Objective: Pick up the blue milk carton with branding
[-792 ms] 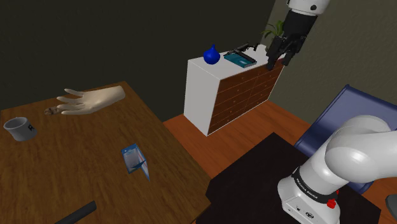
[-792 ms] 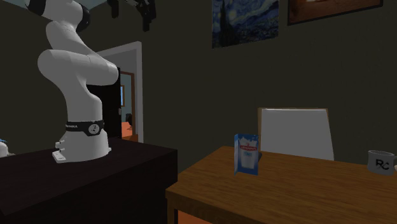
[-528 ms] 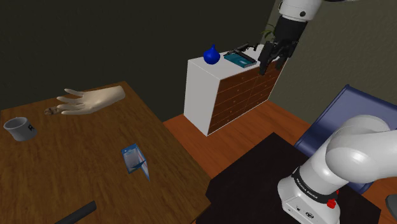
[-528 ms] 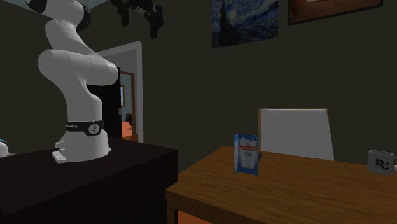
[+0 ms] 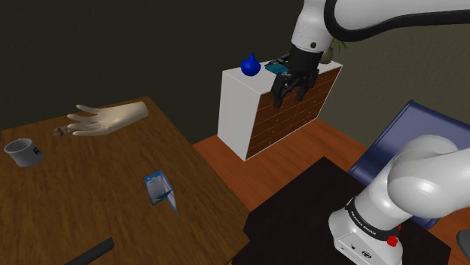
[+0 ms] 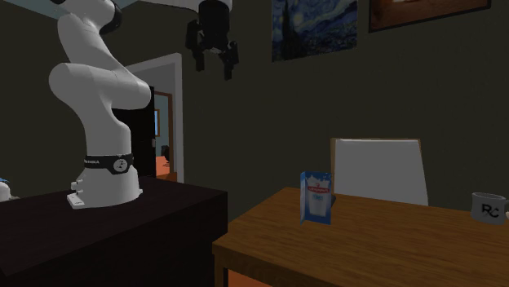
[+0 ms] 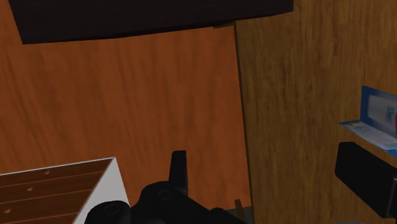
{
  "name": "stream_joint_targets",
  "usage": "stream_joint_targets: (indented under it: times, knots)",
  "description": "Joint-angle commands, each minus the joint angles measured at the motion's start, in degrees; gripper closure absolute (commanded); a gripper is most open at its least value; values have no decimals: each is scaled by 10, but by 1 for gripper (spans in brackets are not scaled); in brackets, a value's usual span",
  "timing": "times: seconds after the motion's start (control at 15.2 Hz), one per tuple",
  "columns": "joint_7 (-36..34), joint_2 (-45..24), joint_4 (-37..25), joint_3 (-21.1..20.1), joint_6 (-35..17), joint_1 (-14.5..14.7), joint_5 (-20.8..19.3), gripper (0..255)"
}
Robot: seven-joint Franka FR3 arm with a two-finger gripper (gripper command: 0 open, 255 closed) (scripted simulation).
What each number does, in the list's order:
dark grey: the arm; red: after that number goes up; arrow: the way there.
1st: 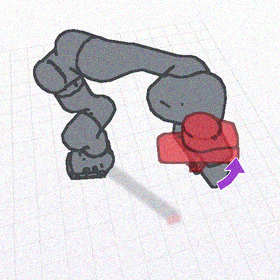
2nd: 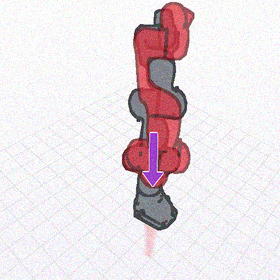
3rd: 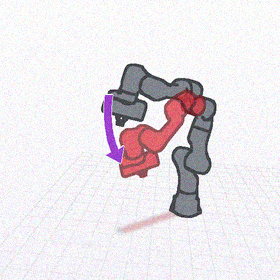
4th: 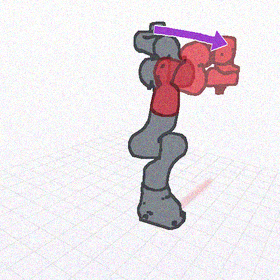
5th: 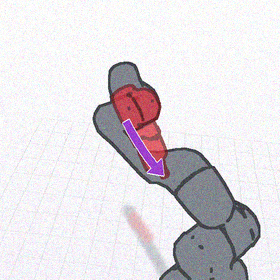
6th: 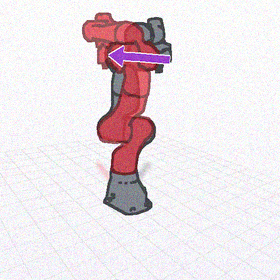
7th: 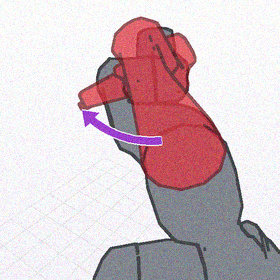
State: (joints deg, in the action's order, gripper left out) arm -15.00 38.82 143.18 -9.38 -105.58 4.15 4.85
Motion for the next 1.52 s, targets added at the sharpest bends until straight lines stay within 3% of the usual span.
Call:
stream_joint_targets:
  times: [0.0, 0.4, 0.73, 1.06, 1.45]
  knots:
    - [-22, -27, 2, -20, -30, 6, 10, 0]
    - [-92, -127, -12, -82, -116, 18, 26, 0]
    - [-158, -226, -45, -131, -181, 20, 15, 0]
    - [-237, -337, -97, -173, -234, 22, -28, 0]
    - [-343, -482, -184, -192, -271, 46, -116, 0]
